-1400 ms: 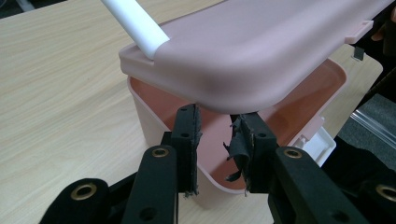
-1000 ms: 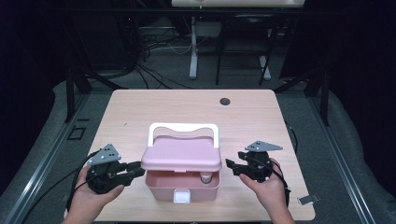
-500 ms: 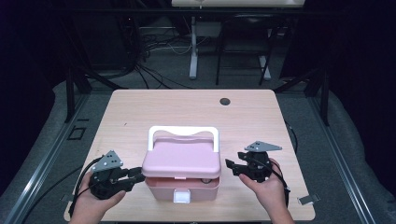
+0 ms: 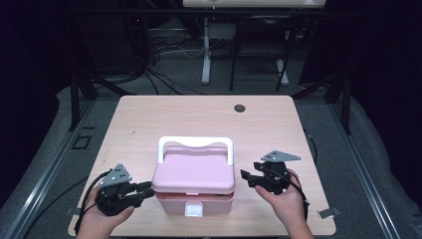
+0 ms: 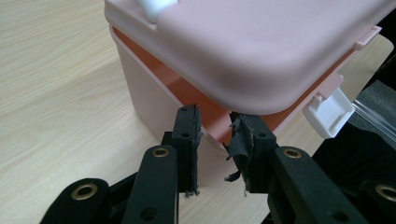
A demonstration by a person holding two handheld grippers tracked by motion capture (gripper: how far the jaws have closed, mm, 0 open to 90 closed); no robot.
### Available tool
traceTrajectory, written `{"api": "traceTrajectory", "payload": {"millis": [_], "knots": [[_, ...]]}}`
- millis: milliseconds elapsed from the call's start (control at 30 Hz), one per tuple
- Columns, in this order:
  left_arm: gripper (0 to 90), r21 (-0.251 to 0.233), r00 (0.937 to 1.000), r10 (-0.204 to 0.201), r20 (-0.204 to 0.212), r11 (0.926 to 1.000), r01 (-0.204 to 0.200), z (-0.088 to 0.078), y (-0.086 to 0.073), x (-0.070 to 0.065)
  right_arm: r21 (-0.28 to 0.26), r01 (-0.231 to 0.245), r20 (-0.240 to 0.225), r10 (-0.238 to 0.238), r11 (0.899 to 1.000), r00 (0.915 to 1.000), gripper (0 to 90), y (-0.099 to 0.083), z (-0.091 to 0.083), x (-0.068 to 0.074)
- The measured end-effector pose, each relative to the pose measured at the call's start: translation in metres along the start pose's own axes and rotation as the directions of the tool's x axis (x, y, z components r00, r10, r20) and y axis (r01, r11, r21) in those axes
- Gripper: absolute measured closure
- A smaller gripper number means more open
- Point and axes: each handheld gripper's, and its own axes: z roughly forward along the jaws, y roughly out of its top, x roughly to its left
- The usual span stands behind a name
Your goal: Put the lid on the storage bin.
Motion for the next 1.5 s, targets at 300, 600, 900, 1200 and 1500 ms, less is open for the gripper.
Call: {"api": "traceTrajectory", "payload": {"millis": [300,600,900,1200,1500], "knots": [[71.7,0.015,1.0,-0.007,0.0,0.9999,0.007,0.002,-0.004,0.0,-0.003,0.008,0.001,-0.008,1.0,1.0,41.7,0.0,0.001,0.001],[71.7,0.028,1.0,-0.001,0.001,0.9996,0.001,0.004,-0.007,0.001,-0.005,0.007,0.003,-0.007,1.0,1.0,41.7,0.0,0.0,0.0],[71.9,0.034,1.0,-0.005,-0.002,0.9994,0.006,0.004,-0.008,0.001,-0.006,0.003,0.002,-0.003,1.0,1.0,41.7,0.0,0.0,0.0],[71.8,0.044,1.0,0.0,-0.006,0.999,0.0,0.005,-0.009,0.001,-0.014,-0.003,0.001,0.003,1.0,1.0,41.7,0.0,0.0,-0.001],[71.8,0.056,0.9999,-0.01,-0.012,0.9984,0.011,0.005,-0.011,0.004,-0.02,-0.007,0.002,0.007,1.0,1.0,41.7,0.0,0.0,-0.001]]}}
